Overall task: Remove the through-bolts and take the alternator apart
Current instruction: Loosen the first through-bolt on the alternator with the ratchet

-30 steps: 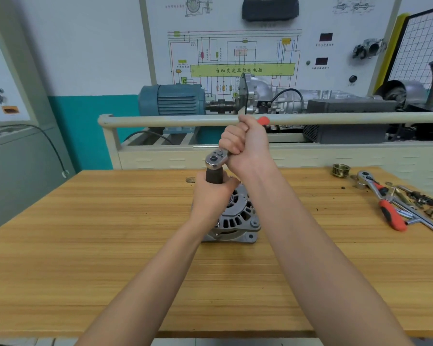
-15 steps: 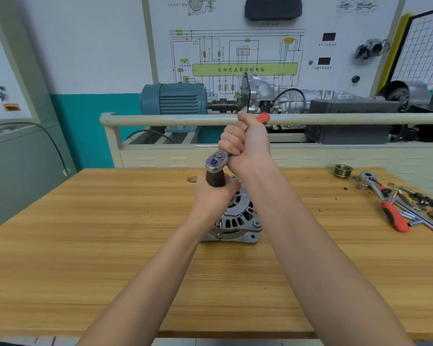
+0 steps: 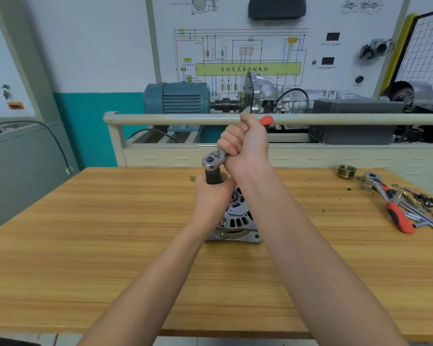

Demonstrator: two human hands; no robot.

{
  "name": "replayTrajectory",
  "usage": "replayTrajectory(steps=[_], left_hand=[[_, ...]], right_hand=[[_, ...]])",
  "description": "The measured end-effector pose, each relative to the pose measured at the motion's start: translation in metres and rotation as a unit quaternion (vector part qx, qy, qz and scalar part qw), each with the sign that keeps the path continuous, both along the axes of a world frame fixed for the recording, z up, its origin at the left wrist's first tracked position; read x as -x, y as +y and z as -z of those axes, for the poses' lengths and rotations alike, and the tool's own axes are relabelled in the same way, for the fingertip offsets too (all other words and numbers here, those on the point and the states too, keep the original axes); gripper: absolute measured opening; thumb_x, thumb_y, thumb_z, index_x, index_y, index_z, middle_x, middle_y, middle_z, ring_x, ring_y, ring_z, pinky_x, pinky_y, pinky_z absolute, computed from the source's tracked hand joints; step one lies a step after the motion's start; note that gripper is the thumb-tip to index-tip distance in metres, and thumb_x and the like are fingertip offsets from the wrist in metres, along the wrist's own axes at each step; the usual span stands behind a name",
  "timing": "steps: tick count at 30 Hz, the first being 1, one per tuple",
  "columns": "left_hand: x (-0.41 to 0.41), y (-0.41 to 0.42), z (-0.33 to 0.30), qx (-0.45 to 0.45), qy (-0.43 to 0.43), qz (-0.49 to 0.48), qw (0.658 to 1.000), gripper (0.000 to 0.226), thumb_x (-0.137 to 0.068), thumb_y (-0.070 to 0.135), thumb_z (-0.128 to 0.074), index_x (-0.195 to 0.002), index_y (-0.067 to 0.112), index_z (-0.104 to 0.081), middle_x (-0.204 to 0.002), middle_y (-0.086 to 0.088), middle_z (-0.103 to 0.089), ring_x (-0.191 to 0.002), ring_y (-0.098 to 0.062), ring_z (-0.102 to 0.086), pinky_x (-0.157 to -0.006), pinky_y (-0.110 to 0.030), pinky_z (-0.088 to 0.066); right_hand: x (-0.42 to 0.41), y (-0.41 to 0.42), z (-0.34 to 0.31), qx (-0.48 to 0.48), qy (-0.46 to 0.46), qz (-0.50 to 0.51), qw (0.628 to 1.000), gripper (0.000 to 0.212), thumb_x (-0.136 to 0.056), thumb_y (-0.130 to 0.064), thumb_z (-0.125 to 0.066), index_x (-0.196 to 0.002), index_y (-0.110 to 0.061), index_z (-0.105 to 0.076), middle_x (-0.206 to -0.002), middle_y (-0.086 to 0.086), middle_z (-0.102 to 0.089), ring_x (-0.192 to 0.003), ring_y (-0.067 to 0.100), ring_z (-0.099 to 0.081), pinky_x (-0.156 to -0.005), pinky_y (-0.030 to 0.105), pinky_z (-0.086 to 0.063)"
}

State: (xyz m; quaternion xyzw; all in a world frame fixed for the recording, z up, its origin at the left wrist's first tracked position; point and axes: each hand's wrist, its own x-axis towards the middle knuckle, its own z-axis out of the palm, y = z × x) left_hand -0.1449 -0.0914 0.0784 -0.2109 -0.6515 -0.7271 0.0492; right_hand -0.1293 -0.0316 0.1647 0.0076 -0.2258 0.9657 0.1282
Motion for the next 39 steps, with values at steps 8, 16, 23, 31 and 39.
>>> replayTrajectory(steps=[8, 16, 23, 31, 39], left_hand=[[0.003, -0.017, -0.007, 0.18, 0.065, 0.198, 0.961, 0.047, -0.079, -0.001, -0.064, -0.045, 0.023, -0.042, -0.043, 0.008, -0.044, -0.04, -0.007, -0.043, -0.046, -0.016, -0.038], [0.002, 0.0, 0.0, 0.031, 0.016, 0.029, 0.999, 0.037, -0.079, -0.003, -0.058, -0.051, 0.016, -0.041, -0.043, 0.005, -0.042, -0.038, -0.008, -0.037, -0.039, -0.017, -0.033], [0.003, -0.021, -0.011, 0.171, 0.072, 0.229, 0.956, 0.034, -0.069, 0.012, -0.068, -0.047, 0.018, -0.043, -0.044, 0.005, -0.044, -0.042, -0.01, -0.042, -0.047, -0.018, -0.038], [-0.005, 0.007, -0.004, -0.006, -0.012, -0.006, 1.0, 0.027, -0.077, -0.003, -0.058, -0.06, 0.01, -0.042, -0.052, -0.003, -0.038, -0.044, -0.012, -0.031, -0.041, -0.021, -0.028], [-0.001, -0.021, -0.016, 0.137, 0.114, 0.216, 0.96, 0.033, -0.07, 0.006, -0.067, -0.048, 0.015, -0.045, -0.042, 0.002, -0.046, -0.04, -0.012, -0.04, -0.046, -0.022, -0.037]], right_hand=[[0.003, 0.012, -0.003, -0.068, -0.025, -0.236, 0.969, 0.057, -0.099, -0.022, -0.044, -0.043, -0.015, -0.035, -0.035, -0.006, -0.025, -0.023, 0.005, -0.019, -0.024, 0.014, -0.013], [-0.001, 0.005, 0.001, -0.007, 0.003, -0.002, 1.0, 0.045, -0.098, -0.02, -0.044, -0.055, -0.019, -0.03, -0.037, -0.008, -0.02, -0.026, 0.006, -0.016, -0.026, 0.017, -0.014], [0.003, 0.014, -0.004, -0.086, -0.029, -0.22, 0.971, 0.051, -0.099, -0.021, -0.044, -0.05, -0.018, -0.031, -0.036, -0.007, -0.023, -0.022, 0.005, -0.021, -0.023, 0.015, -0.014], [-0.002, 0.01, 0.001, 0.006, 0.002, 0.007, 1.0, 0.044, -0.098, -0.02, -0.044, -0.056, -0.018, -0.03, -0.037, -0.008, -0.02, -0.026, 0.007, -0.015, -0.026, 0.018, -0.014], [0.002, 0.014, -0.007, -0.116, -0.038, -0.235, 0.964, 0.049, -0.098, -0.019, -0.044, -0.052, -0.019, -0.028, -0.035, -0.006, -0.023, -0.022, 0.005, -0.021, -0.023, 0.014, -0.013]])
